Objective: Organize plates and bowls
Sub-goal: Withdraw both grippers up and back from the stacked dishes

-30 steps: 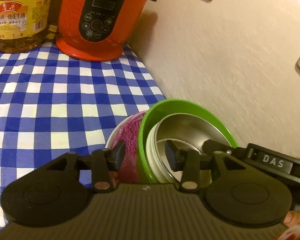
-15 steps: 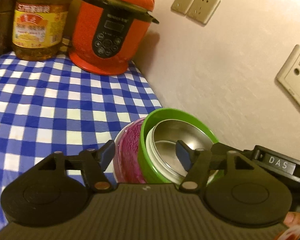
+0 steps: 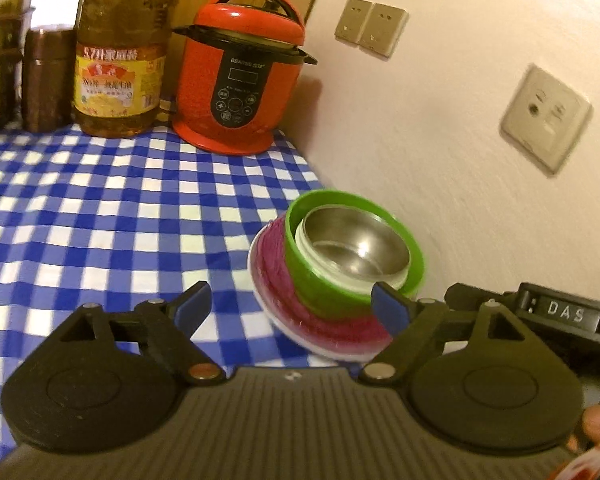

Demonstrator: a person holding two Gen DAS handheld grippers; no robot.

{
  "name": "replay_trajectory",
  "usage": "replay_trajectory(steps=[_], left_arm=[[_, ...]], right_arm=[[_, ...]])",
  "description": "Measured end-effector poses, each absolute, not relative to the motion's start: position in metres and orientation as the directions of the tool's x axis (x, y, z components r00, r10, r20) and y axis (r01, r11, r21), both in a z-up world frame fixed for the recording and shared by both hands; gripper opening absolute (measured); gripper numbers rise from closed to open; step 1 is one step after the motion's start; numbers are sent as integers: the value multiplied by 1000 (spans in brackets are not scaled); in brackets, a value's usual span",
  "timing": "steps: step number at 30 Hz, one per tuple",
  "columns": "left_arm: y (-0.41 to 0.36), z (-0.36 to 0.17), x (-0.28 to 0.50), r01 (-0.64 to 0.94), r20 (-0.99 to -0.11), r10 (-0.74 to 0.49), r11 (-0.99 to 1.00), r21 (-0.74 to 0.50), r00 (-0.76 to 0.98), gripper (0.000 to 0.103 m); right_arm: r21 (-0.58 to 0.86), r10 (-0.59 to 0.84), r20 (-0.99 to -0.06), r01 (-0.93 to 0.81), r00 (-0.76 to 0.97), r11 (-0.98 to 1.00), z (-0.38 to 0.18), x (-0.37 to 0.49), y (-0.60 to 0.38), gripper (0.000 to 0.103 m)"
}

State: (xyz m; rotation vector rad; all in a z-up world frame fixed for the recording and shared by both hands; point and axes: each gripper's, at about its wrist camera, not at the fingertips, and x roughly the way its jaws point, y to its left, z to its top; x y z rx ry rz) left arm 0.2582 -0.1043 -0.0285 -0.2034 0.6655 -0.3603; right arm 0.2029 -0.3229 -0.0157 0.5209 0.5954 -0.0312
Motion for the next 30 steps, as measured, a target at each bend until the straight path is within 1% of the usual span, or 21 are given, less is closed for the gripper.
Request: replay_trajectory(steps=[2,8,11,17,30], left_arm=[[-105,-24,246,247,-568,-355,933,-260,742,87],[-101,-12,216,233,-567,-316,948,-216,761,88],[-100,-8,207,217,-583,-287,958,-189,760,88],[-95,-7,184,203,-603,-283,959,-199,746,88],[-86,-10,131,189,-616,-243,970,-152,749,87]], right_arm=[[446,119,-550,170,827,879,-15,194,-322,60],[412,111,-570,166,814,896,-17,164,-318,60],[398,105,-572,163,814,903,-17,151,-314,60],[342,86,-577,144,812,929,-14,128,-303,60],[236,51,-593,112,804,965,-9,85,-280,60]])
